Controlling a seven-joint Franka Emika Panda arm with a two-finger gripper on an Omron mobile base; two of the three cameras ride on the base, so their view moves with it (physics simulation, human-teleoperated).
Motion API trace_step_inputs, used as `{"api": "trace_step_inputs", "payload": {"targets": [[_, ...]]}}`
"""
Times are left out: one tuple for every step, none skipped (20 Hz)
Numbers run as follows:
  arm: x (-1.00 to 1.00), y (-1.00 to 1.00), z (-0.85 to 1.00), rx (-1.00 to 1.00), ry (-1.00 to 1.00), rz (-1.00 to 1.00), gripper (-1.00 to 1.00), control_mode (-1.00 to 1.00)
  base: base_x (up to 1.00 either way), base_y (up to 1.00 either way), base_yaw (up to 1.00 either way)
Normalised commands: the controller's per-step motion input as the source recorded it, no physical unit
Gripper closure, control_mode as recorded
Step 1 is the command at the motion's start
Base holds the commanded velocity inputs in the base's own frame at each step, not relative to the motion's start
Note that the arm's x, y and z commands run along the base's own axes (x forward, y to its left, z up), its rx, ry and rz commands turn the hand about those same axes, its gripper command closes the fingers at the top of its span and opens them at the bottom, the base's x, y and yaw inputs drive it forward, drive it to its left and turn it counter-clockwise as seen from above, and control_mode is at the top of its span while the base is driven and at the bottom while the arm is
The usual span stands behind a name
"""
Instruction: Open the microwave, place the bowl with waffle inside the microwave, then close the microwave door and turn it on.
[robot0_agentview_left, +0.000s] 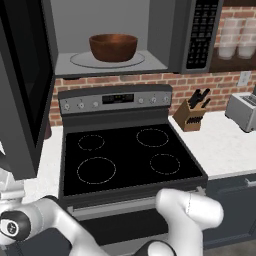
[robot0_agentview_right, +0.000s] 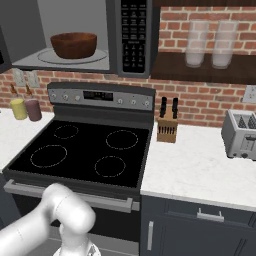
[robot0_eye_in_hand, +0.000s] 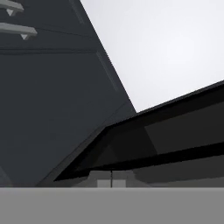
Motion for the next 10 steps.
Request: {"api": "trace_step_inputs", "payload": {"targets": [[0.0, 0.37, 0.21, 0.0, 0.0, -0.01, 1.0, -1.0, 0.0, 0.0, 0.0], [0.0, 0.31, 0.29, 0.0, -0.01, 0.0, 1.0, -1.0, 0.0, 0.0, 0.0], [0.0, 0.21, 0.41, 0.0, -0.06, 0.0, 1.0, -1.0, 0.0, 0.0, 0.0], [0.0, 0.1, 0.53, 0.02, -0.13, -0.02, 1.0, -1.0, 0.0, 0.0, 0.0], [0.0, 0.06, 0.55, 0.03, -0.17, -0.03, 1.0, -1.0, 0.0, 0.0, 0.0], [0.03, 0.02, 0.54, 0.03, -0.16, -0.03, 1.0, -1.0, 0.0, 0.0, 0.0], [0.03, 0.03, 0.59, 0.03, -0.18, -0.03, 1.0, -1.0, 0.0, 0.0, 0.0], [0.06, 0.03, 0.67, 0.0, -0.18, -0.05, 1.0, -1.0, 0.0, 0.0, 0.0], [0.09, 0.06, 0.66, 0.0, -0.13, -0.05, 1.0, -1.0, 0.0, 0.0, 0.0], [0.1, 0.09, 0.7, 0.0, -0.15, -0.05, 1.0, -1.0, 0.0, 0.0, 0.0]]}}
